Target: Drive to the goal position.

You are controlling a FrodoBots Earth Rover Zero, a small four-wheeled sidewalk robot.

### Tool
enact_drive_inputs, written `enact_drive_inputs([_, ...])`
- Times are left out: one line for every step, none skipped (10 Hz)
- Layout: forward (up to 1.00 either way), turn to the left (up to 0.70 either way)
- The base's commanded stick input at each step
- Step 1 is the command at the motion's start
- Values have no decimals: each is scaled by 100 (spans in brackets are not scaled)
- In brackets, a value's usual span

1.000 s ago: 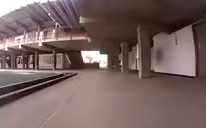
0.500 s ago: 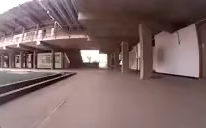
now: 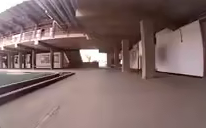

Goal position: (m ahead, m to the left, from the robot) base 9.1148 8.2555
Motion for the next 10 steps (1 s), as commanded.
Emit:
enact_drive_inputs([50,0])
enact_drive_inputs([50,0])
enact_drive_inputs([50,0])
enact_drive_inputs([50,0])
enact_drive_inputs([50,0])
enact_drive_inputs([50,0])
enact_drive_inputs([50,0])
enact_drive_inputs([50,0])
enact_drive_inputs([50,0])
enact_drive_inputs([50,0])
